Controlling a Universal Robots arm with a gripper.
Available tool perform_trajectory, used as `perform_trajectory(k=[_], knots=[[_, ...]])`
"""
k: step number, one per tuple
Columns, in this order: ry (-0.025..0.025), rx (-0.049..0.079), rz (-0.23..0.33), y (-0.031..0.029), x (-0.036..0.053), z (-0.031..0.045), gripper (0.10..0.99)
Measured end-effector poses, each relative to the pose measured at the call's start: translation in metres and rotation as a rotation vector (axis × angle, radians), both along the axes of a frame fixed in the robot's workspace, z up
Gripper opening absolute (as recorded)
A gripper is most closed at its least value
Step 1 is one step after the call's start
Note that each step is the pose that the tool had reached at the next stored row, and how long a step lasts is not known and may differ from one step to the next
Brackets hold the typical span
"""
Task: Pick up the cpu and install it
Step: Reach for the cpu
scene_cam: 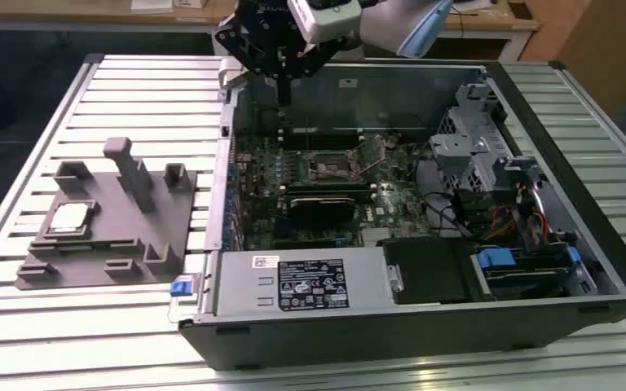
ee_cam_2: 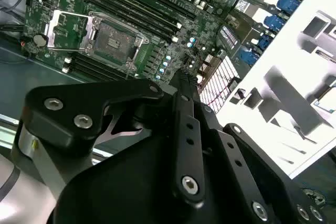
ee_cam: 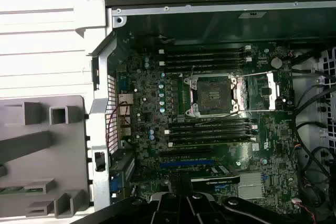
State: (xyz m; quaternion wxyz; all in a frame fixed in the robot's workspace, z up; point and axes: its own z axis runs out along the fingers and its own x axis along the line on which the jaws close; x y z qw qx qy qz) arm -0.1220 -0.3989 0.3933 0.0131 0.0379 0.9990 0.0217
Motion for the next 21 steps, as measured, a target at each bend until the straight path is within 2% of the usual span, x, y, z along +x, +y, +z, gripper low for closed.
perform_trajectory(k=[8,21], knots=[[-0.0001,0.0,0.0,0.0,-0.0014,0.0,0.106],[-0.0001,0.0,0.0,0.0,-0.0131,0.0,0.106]])
